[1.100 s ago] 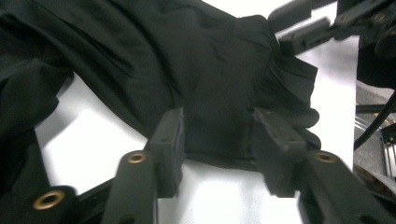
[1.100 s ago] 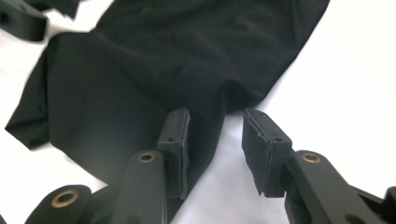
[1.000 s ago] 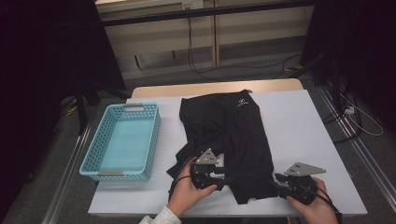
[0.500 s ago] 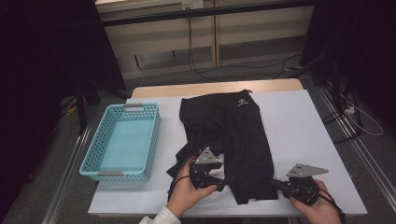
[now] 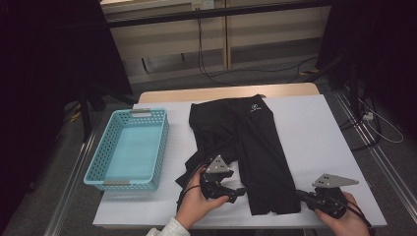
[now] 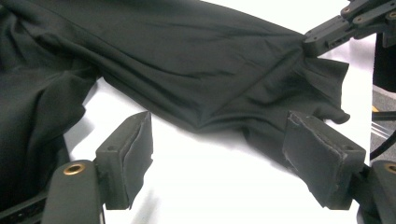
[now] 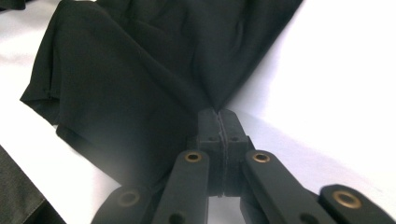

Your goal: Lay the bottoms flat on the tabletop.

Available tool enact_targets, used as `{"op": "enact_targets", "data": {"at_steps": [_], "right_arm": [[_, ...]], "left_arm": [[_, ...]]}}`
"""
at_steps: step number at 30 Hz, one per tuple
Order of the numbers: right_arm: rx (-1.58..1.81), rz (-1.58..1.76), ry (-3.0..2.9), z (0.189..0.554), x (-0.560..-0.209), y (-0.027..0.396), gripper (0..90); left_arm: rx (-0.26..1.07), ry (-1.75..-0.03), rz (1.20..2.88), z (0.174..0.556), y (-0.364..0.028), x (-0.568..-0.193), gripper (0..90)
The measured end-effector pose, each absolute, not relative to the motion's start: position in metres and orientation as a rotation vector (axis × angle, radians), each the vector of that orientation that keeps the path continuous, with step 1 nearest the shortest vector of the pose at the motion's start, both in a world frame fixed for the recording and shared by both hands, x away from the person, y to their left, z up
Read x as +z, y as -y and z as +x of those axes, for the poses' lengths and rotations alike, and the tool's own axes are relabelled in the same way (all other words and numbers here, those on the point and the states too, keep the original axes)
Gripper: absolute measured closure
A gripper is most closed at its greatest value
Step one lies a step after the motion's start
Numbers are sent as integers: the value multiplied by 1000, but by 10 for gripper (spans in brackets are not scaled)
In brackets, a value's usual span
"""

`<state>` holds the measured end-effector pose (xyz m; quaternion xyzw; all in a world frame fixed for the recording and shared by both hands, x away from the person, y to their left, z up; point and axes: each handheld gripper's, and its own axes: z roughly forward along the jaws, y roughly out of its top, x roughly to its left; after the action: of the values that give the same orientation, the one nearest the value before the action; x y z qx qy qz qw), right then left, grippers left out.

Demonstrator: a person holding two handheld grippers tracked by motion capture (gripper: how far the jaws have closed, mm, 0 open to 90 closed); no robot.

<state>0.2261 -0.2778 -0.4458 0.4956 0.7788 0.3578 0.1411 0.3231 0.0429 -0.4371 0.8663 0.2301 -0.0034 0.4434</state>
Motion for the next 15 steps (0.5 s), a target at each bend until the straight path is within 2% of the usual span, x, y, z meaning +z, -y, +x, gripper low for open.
{"op": "enact_targets", "data": {"at_steps": [4, 6, 9, 15], "right_arm": [[1051, 1433, -2247, 226, -444, 280, 900], [1055, 1431, -2255, 225, -444, 280, 900], [1041, 1421, -2267, 226, -446, 278, 900], [1059, 1388, -2291, 227, -446, 271, 900]], "left_arm": [[-22, -576, 2150, 323, -41, -439, 249], [-43, -569, 2146, 323, -40, -441, 294], [-32, -562, 2133, 322, -38, -440, 298], [-28, -508, 2143, 320, -32, -440, 466]]}}
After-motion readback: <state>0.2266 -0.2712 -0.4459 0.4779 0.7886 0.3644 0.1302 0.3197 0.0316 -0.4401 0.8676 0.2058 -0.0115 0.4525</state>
